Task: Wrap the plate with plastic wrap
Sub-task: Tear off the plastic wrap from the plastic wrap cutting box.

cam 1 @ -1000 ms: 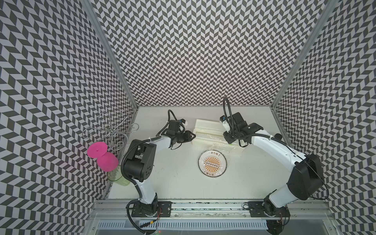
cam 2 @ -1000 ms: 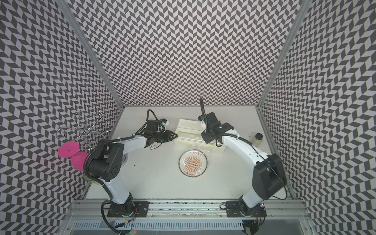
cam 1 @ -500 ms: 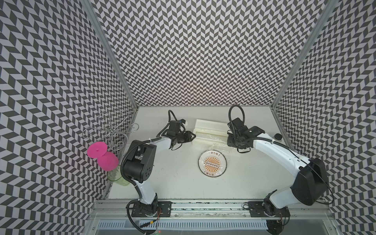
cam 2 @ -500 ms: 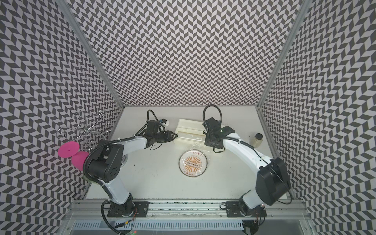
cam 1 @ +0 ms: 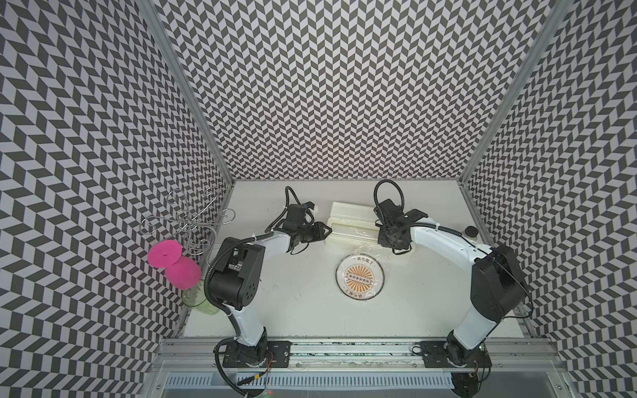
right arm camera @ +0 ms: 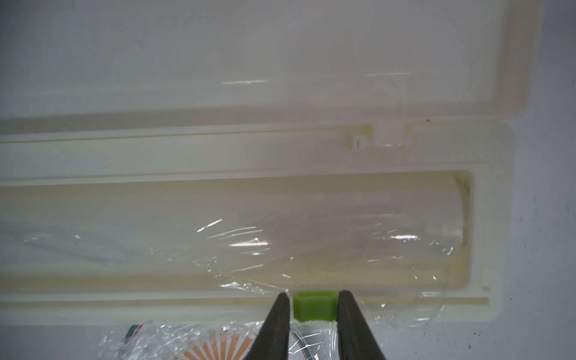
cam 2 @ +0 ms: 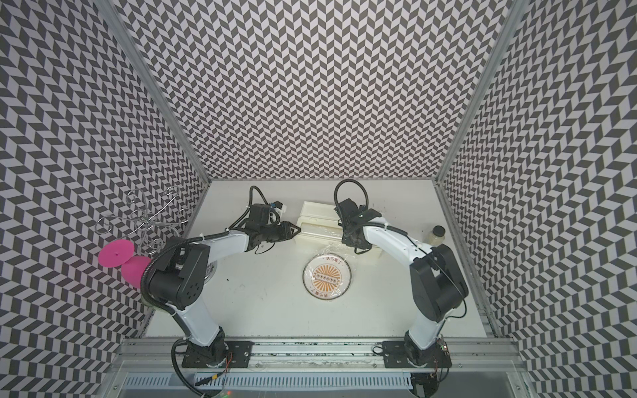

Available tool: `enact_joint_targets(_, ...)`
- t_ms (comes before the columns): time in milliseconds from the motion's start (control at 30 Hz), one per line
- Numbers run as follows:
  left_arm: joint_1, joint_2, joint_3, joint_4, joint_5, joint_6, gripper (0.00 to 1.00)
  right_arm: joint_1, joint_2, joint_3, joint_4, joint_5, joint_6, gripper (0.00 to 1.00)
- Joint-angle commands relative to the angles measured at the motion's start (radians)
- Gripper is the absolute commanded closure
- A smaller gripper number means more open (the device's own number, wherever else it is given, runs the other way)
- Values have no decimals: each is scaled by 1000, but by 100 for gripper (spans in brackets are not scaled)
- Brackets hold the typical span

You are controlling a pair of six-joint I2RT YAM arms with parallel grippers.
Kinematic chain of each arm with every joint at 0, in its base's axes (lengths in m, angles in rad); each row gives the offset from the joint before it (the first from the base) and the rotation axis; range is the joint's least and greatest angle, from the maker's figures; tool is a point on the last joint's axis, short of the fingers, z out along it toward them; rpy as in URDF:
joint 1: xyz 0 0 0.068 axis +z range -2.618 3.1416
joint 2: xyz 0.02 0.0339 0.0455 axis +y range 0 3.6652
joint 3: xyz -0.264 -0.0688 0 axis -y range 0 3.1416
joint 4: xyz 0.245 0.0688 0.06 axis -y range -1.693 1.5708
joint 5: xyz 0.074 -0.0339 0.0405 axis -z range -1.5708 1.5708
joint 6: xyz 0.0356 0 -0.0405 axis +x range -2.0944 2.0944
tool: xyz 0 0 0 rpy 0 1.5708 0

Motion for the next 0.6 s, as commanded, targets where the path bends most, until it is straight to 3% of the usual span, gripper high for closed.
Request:
enact_joint_targets(0, -26, 98, -90, -279, -71, 22, 66, 7, 20, 15, 17, 27, 3, 74)
enact_joint_targets(367, -24, 107, -92, -286, -85, 22, 66, 7, 50, 17, -15, 52, -22, 81)
enact_joint_targets(567, -13, 112, -97, -294, -100, 25, 67, -5, 42, -11, -31, 31, -106, 82)
